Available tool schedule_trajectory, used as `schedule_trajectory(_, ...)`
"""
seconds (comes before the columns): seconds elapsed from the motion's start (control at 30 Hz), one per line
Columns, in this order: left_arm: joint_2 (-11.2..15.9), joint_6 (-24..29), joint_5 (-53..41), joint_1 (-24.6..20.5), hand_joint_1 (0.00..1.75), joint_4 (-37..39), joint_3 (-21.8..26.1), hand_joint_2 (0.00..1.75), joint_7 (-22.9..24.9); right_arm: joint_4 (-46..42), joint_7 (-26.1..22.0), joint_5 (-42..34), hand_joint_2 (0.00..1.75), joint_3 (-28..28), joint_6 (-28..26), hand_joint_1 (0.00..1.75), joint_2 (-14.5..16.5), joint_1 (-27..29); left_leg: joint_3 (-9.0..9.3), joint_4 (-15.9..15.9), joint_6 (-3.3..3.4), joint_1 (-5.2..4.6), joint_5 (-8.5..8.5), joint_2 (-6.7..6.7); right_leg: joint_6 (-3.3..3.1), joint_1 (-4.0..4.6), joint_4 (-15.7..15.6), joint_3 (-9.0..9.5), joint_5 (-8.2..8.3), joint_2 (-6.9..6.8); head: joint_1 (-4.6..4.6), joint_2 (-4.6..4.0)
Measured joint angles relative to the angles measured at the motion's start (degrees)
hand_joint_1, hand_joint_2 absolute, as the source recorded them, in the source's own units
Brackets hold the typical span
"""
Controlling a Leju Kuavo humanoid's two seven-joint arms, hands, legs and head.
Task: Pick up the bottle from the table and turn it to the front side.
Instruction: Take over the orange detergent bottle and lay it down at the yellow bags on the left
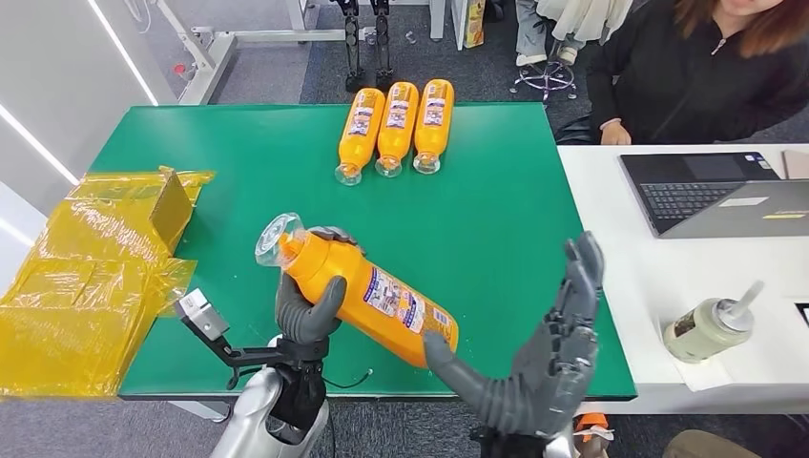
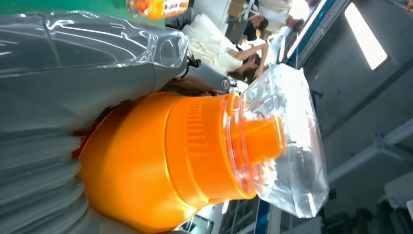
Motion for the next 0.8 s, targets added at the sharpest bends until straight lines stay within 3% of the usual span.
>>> schedule_trajectory(0.23, 0.23, 6.61, -4.84, -1.20, 1.75, 0.44, 2.10, 1.75, -1.89, -9.32, 0.35, -5.09, 1.75, -3.08, -0.17, 0.00, 2.09, 2.16, 0.02, -0.01, -0.01, 0.02, 0.01, 0.02, -0.01, 0.01, 0.03, 0.01, 0.01, 0.00, -0.01, 0.00)
schedule_trajectory(0.47, 2.96, 20.66, -27.12, -2.72, 1.75, -1.97, 4.73, 1.75, -2.28, -10.08, -0.14, -7.69, 1.75, -3.34, -0.17, 0.00, 2.61, 2.27, 0.03, -0.02, -0.02, 0.04, 0.02, 0.02, -0.02, 0.02, 0.09, 0.01, 0.01, 0.01, -0.03, 0.00)
schedule_trajectory(0.63, 8.53, 28.12, -58.25, -3.47, 1.75, -8.74, 5.59, 1.75, 7.20, -8.87, -1.13, -12.17, 1.75, -3.01, -0.17, 0.00, 2.32, 1.56, 0.03, -0.05, -0.03, 0.04, 0.03, 0.05, -0.02, 0.02, 0.11, 0.00, 0.00, 0.03, 0.00, 0.00)
schedule_trajectory(0.7, 11.31, 28.82, -69.28, -3.70, 1.75, -10.96, 5.59, 1.75, 11.23, -7.70, -1.22, -13.40, 1.75, -2.91, -0.17, 0.00, 2.08, 1.05, 0.04, -0.06, -0.06, 0.04, 0.04, 0.05, -0.02, 0.02, 0.11, 0.00, 0.00, 0.03, -0.01, 0.00)
schedule_trajectory(0.8, 15.27, 27.71, -78.75, -4.10, 1.73, -13.04, 5.56, 1.75, 14.98, -6.05, -1.27, -14.49, 1.75, -2.90, -0.17, 0.00, 1.76, 0.60, 0.05, -0.06, -0.08, 0.05, 0.06, 0.05, -0.03, 0.03, 0.11, 0.00, 0.00, 0.03, -0.01, 0.00)
